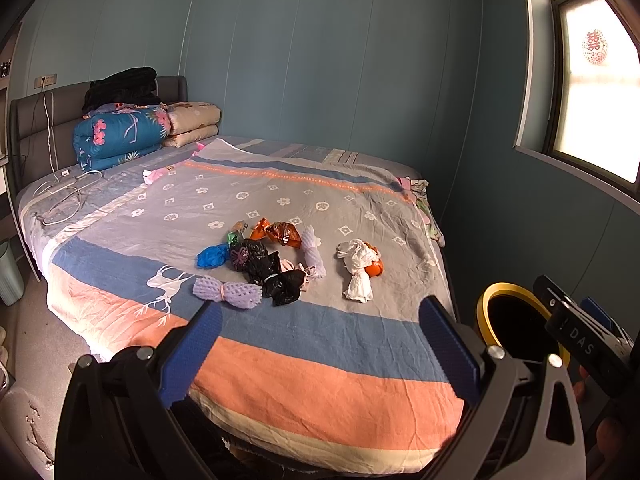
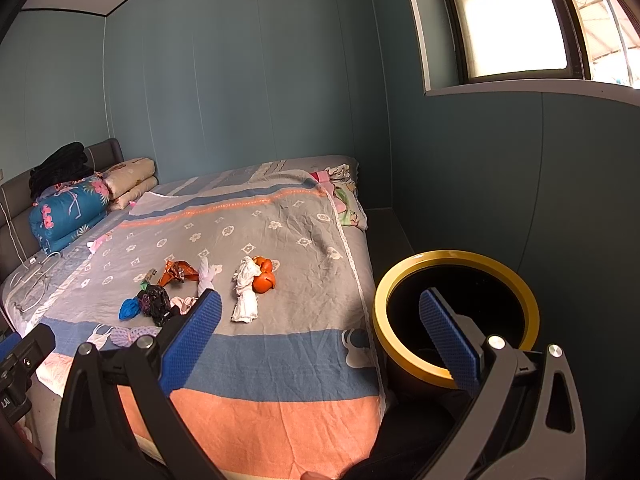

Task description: Collect trash

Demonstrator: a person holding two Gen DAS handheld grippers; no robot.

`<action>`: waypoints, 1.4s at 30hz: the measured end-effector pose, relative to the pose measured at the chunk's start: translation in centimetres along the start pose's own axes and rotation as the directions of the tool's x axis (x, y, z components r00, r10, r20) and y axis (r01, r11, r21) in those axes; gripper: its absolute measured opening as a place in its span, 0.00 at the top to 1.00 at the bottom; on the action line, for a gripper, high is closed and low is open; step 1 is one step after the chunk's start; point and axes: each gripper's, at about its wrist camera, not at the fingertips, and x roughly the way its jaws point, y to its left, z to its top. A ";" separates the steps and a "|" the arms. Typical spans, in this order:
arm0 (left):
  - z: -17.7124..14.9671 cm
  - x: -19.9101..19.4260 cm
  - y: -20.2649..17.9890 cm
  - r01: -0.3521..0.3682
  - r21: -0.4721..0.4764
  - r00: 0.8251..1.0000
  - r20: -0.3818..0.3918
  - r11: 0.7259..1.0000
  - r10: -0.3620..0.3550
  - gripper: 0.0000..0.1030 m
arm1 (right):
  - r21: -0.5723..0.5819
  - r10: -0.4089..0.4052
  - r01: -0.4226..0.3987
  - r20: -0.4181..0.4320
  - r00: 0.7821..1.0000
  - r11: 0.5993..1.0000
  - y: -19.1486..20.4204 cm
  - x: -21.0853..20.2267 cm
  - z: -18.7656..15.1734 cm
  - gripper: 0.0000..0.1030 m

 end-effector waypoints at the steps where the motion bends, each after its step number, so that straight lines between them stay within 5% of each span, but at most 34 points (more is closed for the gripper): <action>1: -0.1 0.0 0.1 0.000 -0.002 1.000 0.000 1.000 0.000 0.08 | 0.000 0.000 0.000 0.000 1.000 1.000 0.0 0.0 0.0 0.08; 13: 0.1 1.4 0.8 -0.026 0.001 0.999 -0.022 1.000 0.026 0.08 | -0.018 0.003 -0.004 -0.019 1.000 1.000 0.2 1.3 -0.2 0.08; 23: -0.2 8.1 7.6 -0.008 -0.043 0.971 -0.240 0.999 -0.003 0.08 | -0.141 0.096 -0.100 -0.037 0.995 0.985 1.8 7.3 0.0 0.08; 30: -1.2 11.2 13.7 -0.151 -0.067 0.951 -0.283 0.986 0.126 0.08 | -0.103 0.143 -0.169 -0.220 0.965 0.980 3.3 15.4 0.0 0.08; 42: 0.1 21.1 17.8 -0.184 -0.095 0.925 -0.353 0.978 0.140 0.08 | -0.138 0.179 -0.257 -0.419 0.890 0.956 8.6 27.6 -3.1 0.08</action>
